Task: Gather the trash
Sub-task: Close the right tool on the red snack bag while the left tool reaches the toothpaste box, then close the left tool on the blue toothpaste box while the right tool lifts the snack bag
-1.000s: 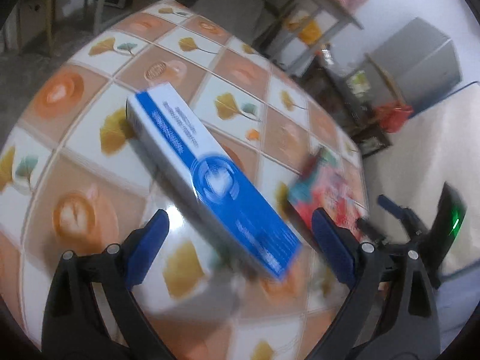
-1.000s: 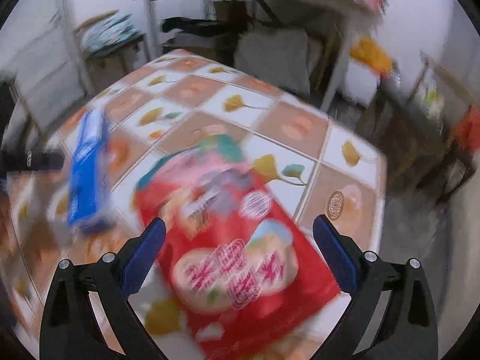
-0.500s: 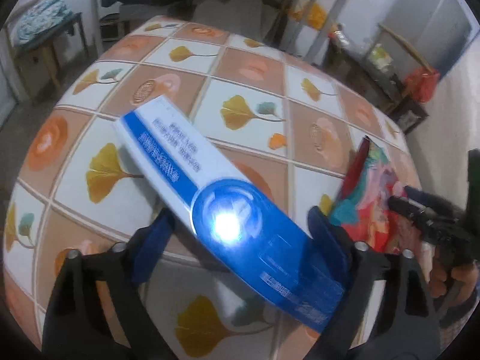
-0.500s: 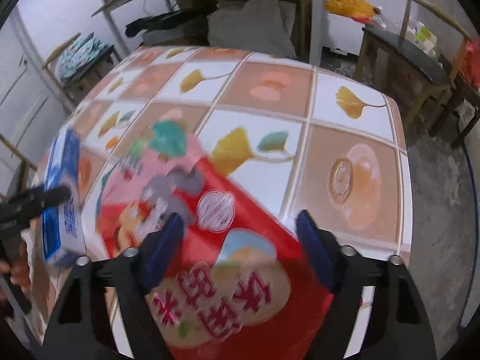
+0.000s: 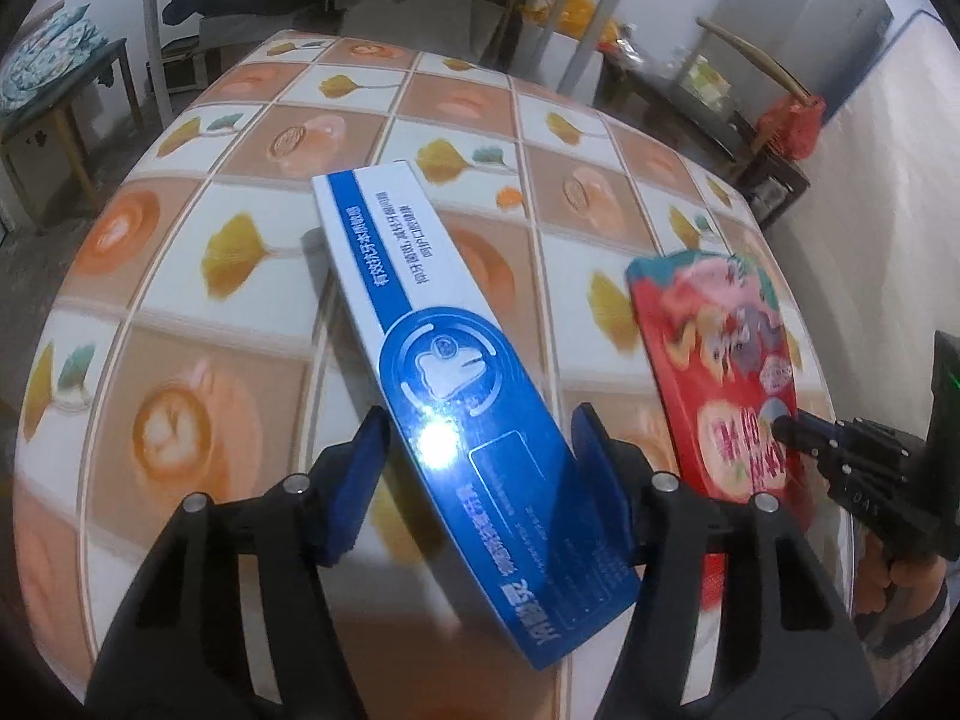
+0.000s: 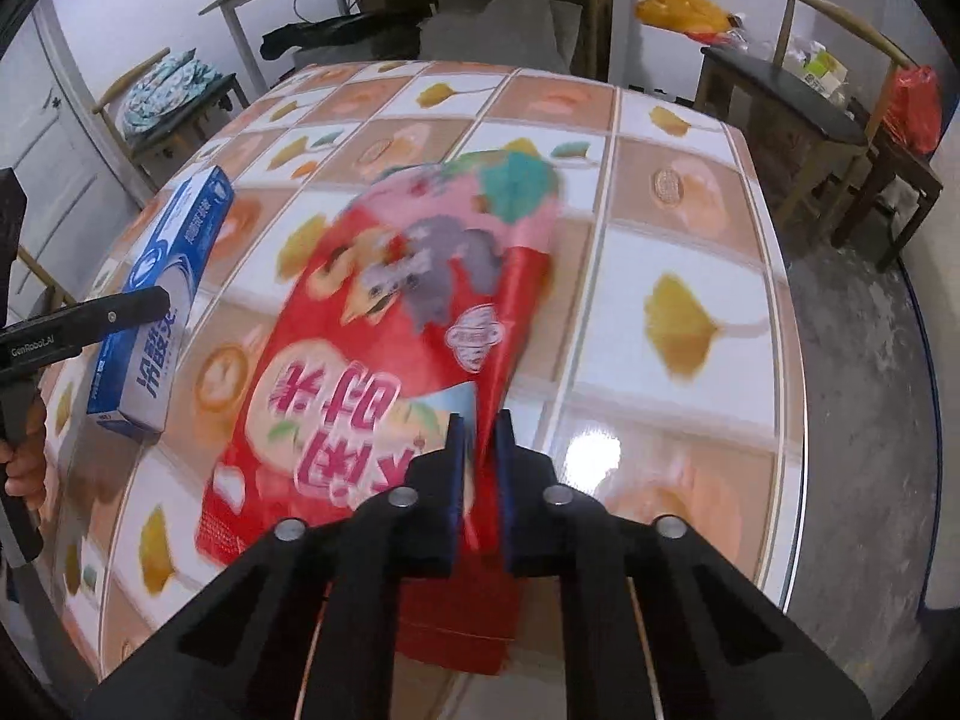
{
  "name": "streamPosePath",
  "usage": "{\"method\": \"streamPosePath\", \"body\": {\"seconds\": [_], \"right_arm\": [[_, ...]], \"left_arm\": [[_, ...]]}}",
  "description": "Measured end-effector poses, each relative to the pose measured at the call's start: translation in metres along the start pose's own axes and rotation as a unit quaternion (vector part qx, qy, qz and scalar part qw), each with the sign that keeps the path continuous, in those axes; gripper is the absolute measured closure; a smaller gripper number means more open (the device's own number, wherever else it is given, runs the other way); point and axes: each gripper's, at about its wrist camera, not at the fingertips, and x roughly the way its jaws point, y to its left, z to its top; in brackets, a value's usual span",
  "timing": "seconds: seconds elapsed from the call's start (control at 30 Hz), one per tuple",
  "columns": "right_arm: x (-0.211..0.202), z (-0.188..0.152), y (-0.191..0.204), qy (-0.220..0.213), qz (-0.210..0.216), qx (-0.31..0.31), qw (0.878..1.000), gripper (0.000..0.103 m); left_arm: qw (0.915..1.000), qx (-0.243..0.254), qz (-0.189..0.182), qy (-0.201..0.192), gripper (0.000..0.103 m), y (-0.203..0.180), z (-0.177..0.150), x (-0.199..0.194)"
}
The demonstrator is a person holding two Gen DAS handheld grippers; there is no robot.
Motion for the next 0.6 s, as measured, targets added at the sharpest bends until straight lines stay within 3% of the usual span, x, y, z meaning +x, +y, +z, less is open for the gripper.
{"method": "streamPosePath", "body": {"seconds": [0.17, 0.43, 0.6], "right_arm": [[-0.021, -0.037, 0.006, 0.000, 0.011, 0.012, 1.000, 0.096], [-0.070, -0.123, 0.012, 0.011, 0.034, 0.058, 0.998, 0.096], [-0.092, -0.165, 0.012, 0.021, 0.048, 0.092, 0.994, 0.096]], "left_arm": [[0.9996, 0.025, -0.012, 0.004, 0.046, -0.006, -0.042, -0.025], [0.9980, 0.044, -0.042, 0.015, 0.048, -0.012, -0.116, -0.070], [0.9966, 0.015, -0.076, 0.028, 0.048, -0.004, -0.153, -0.088]]}}
